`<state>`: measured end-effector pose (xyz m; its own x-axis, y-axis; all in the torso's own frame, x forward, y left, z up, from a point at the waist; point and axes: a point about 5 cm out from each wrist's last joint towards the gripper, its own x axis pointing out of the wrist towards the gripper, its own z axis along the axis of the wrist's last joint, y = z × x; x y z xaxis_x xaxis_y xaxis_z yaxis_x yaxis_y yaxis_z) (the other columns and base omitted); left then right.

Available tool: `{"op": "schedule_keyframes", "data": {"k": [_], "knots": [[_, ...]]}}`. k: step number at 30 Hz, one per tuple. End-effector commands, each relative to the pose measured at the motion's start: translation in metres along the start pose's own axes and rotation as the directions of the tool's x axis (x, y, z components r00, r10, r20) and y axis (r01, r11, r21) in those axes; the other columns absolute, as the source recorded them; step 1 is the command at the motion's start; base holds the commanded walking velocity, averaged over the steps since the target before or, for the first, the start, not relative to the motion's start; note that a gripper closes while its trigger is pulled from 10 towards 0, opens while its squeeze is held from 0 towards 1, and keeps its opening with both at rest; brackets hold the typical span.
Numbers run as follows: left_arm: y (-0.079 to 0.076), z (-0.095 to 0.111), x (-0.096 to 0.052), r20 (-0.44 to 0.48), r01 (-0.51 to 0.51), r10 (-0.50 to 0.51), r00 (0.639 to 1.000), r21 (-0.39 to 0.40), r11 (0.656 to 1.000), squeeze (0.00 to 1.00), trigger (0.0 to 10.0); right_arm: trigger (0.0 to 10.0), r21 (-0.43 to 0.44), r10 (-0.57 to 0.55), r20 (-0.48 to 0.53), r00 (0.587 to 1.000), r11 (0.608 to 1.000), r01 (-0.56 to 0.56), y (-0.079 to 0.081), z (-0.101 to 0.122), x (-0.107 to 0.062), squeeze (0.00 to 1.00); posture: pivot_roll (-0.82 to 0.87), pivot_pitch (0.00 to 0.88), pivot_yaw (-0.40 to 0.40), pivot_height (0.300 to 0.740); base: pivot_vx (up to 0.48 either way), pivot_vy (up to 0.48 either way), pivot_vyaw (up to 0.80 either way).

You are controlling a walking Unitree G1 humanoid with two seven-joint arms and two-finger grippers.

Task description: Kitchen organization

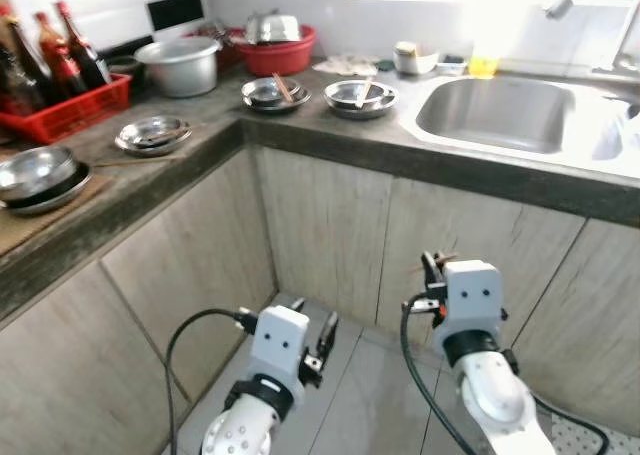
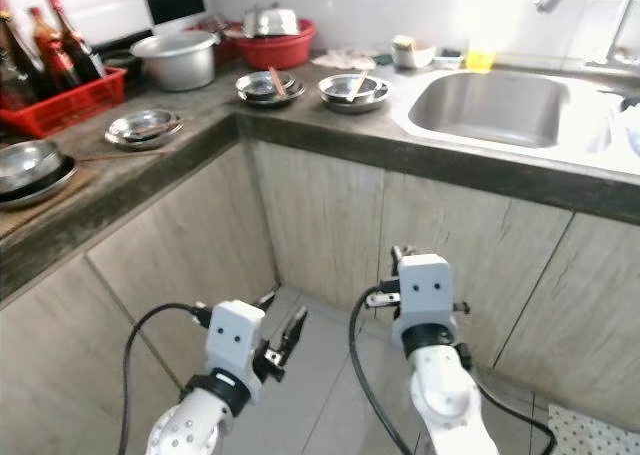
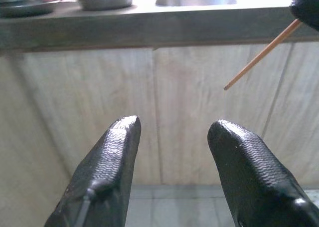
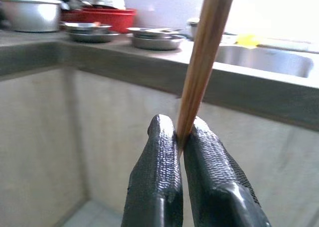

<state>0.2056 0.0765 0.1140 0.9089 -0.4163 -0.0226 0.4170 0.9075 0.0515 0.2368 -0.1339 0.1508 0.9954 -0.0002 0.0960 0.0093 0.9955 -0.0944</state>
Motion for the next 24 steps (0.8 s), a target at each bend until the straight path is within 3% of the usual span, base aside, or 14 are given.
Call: {"op": "schedule_keyframes", "data": {"k": [1,17,18,19,21,22,24], "knots": [[0.003,-0.002,-0.001,-0.015,-0.009,0.009,1.0,0.006,1.0,0.0,10.0,0.0,0.006,0.002,0.027,1.0,1.0,-0.002,0.003,0.006,0.001,0.0,0.06,0.006,0.019,0.74,0.296,0.0,-0.77],[0.003,-0.002,0.0,-0.016,-0.006,0.006,1.0,0.01,1.0,0.0,10.0,0.0,0.02,0.008,0.065,0.998,1.0,-0.009,0.004,0.013,0.006,0.0,0.06,0.013,0.021,0.74,0.286,0.0,-0.77],[0.003,-0.003,0.0,-0.03,-0.008,0.009,1.0,0.041,0.999,0.0,10.0,0.0,-0.086,0.002,0.084,0.996,0.996,0.005,0.003,0.018,0.008,0.0,0.06,0.013,0.02,0.74,0.304,0.0,-0.77],[0.003,-0.004,0.0,-0.039,-0.008,0.01,0.999,0.047,0.999,0.0,10.0,0.0,-0.129,0.001,0.089,0.996,0.992,0.011,0.002,0.02,0.009,0.0,0.06,0.013,0.02,0.74,0.304,0.0,-0.77],[0.003,-0.004,0.001,-0.04,-0.007,0.009,0.999,0.04,0.999,0.0,10.0,0.0,-0.137,0.004,0.124,0.992,0.99,0.013,0.003,0.028,0.013,0.0,0.06,0.013,0.02,0.74,0.306,0.0,-0.77],[0.002,-0.002,0.001,-0.033,-0.006,0.007,0.999,0.035,0.999,0.0,10.0,1.2,-0.133,0.017,0.169,0.986,0.991,0.006,0.004,0.039,0.017,0.0,0.06,0.012,0.022,0.74,0.307,0.0,0.0],[0.003,-0.001,0.001,-0.031,-0.006,0.007,0.999,0.035,0.999,0.0,10.0,1.2,-0.137,0.025,0.188,0.982,0.991,0.001,0.003,0.044,0.019,0.0,0.06,0.011,0.022,0.74,0.307,0.0,0.0]]}}
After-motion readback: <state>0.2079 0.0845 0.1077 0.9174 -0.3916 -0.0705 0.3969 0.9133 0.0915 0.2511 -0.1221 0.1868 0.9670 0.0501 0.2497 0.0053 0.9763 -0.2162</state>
